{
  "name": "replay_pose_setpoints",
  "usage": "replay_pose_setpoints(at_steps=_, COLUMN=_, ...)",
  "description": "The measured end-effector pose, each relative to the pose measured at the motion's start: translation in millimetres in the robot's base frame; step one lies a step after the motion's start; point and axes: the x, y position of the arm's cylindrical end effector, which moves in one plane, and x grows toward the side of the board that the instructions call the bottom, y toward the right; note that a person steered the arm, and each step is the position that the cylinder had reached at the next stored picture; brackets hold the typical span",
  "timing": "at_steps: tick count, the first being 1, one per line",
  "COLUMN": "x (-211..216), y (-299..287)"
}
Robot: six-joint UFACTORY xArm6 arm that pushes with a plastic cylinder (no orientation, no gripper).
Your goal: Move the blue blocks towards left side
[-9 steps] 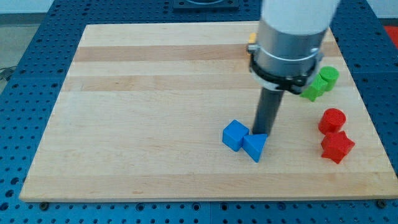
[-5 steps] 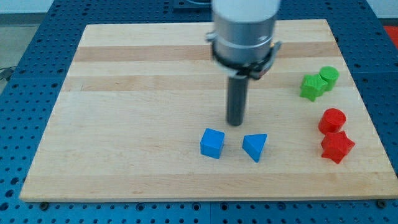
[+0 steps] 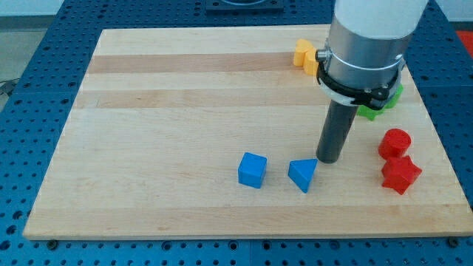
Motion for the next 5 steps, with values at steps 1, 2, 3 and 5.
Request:
replay_pose_setpoints(at_steps=1, x=6, y=0)
replay_pose_setpoints(at_steps=2, x=10, y=0)
replay_pose_setpoints(at_steps=3, x=16, y=0)
replay_pose_setpoints(at_steps=5, x=25, y=-1)
